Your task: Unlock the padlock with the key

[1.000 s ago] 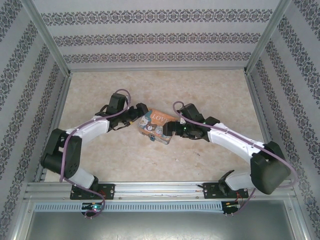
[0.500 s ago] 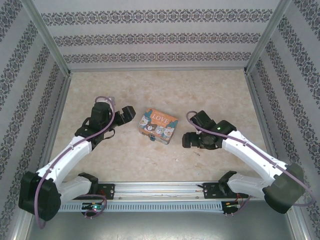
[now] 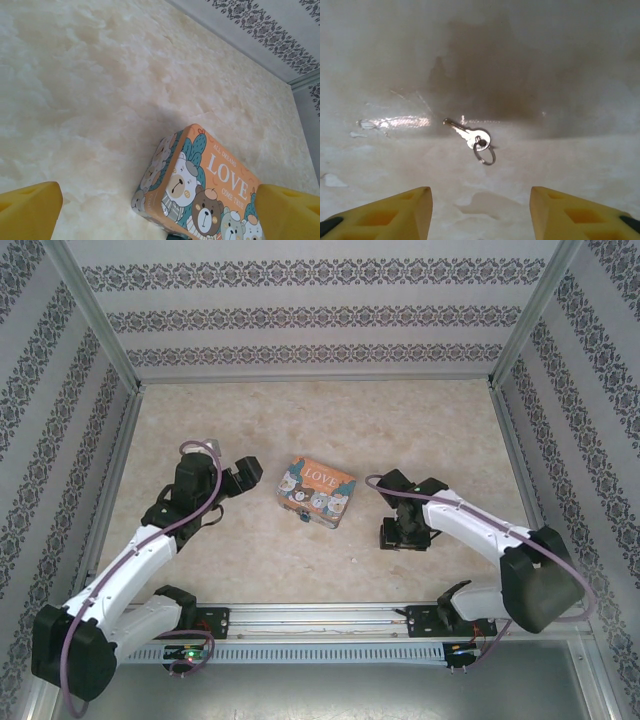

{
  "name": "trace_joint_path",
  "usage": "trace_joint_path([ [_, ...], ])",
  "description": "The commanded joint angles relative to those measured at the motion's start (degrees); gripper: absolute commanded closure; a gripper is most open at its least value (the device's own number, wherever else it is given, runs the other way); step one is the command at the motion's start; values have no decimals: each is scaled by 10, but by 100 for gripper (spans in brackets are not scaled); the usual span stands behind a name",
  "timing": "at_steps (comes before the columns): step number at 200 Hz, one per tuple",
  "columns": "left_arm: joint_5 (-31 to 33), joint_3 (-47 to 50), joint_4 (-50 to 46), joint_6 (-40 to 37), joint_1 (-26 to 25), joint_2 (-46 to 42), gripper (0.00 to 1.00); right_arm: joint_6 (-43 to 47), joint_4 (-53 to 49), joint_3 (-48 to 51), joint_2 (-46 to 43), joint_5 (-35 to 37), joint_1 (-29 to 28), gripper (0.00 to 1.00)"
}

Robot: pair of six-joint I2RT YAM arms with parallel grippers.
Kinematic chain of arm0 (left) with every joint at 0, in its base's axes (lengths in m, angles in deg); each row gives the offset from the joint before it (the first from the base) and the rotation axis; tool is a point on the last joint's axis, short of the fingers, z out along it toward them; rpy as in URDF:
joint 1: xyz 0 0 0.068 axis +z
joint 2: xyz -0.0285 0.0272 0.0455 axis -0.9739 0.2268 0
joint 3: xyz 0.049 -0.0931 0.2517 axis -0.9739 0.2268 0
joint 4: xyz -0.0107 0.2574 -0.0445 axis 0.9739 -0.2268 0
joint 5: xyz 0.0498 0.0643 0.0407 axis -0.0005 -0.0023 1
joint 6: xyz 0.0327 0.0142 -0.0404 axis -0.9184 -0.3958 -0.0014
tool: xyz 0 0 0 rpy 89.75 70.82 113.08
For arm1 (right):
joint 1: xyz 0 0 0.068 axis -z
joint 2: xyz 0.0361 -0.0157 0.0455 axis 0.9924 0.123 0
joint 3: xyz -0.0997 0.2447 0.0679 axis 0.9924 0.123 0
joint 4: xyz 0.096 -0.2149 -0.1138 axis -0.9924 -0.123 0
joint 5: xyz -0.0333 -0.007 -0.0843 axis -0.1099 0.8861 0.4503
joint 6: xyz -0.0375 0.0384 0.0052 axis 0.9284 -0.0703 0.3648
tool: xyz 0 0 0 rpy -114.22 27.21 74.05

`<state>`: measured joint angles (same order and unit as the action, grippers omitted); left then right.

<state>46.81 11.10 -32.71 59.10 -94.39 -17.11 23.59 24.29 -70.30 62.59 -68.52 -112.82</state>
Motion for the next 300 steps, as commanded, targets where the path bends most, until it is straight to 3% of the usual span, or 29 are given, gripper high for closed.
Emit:
trace_joint_path([
  [1,14,8,-33,-12,5,-16,1,18,17,10,16,-19,17,52],
  [64,25,9,-38,-9,6,-22,1,37,39,20,45,-50,37,68],
  [236,25,8,-35,12,6,-16,0,57,60,28,93,-49,52,81],
  [300,25,4,-40,2,6,-19,0,62,65,22,83,-57,53,99],
])
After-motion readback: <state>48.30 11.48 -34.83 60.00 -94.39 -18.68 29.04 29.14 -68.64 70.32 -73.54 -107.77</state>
